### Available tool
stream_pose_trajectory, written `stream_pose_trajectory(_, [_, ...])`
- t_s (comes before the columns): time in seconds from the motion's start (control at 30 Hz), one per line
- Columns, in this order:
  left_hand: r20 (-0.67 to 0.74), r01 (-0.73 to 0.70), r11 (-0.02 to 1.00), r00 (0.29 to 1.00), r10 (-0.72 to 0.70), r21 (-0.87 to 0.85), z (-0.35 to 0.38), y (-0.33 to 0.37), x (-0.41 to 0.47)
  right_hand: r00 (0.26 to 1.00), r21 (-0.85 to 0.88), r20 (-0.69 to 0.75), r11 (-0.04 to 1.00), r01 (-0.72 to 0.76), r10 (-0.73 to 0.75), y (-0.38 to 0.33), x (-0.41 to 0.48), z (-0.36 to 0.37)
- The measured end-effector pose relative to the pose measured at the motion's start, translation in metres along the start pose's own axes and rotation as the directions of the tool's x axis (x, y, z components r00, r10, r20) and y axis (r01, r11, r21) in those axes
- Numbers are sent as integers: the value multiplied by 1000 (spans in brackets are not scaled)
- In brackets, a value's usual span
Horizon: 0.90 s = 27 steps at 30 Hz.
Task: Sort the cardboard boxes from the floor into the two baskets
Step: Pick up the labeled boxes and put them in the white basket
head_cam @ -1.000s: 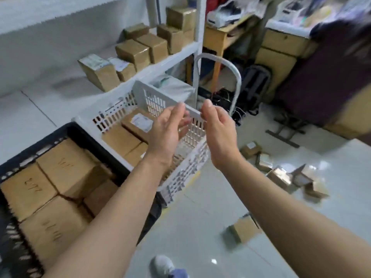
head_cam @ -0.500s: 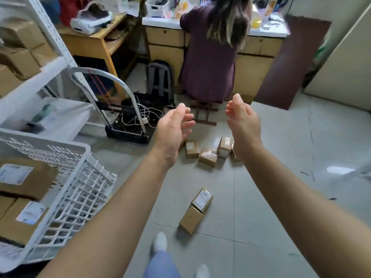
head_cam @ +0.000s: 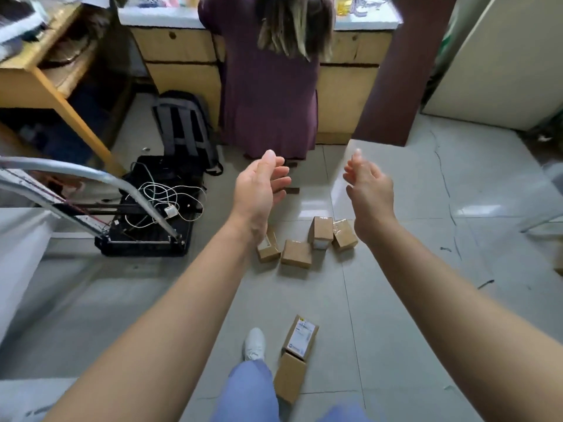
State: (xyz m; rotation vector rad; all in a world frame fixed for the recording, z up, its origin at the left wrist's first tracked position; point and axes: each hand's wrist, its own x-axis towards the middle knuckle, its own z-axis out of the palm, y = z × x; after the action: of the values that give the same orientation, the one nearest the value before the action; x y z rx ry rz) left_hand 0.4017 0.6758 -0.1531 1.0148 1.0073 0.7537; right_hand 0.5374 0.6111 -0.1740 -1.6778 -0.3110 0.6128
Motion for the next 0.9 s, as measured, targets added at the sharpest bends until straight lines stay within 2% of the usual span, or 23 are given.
stream_pose_trajectory(0.17, [-4, 58, 997, 998, -58, 55, 13, -9, 91, 995, -51, -45, 994, -95, 93, 25, 78, 27])
stream_pose_trajectory(0.33, [-2, 129, 988, 992, -130, 87, 42, -62, 166, 988, -131, -37, 979, -154, 150, 72, 159, 39])
stream_pose_trajectory(0.53, [-63, 232, 965, 972, -226, 121, 75, -196, 264, 979, -274, 12, 942, -192, 203, 198, 267, 41])
stream_pose_trajectory(0.7, [-116, 285, 944, 956, -269, 165, 88, -319, 336, 973, -471, 22, 861, -194, 231, 329, 337, 37])
stream_pose_trajectory(0.9, [-147, 360, 900, 932, -333, 245, 89, -453, 384, 950, -545, 46, 805, -234, 308, 458, 385, 39])
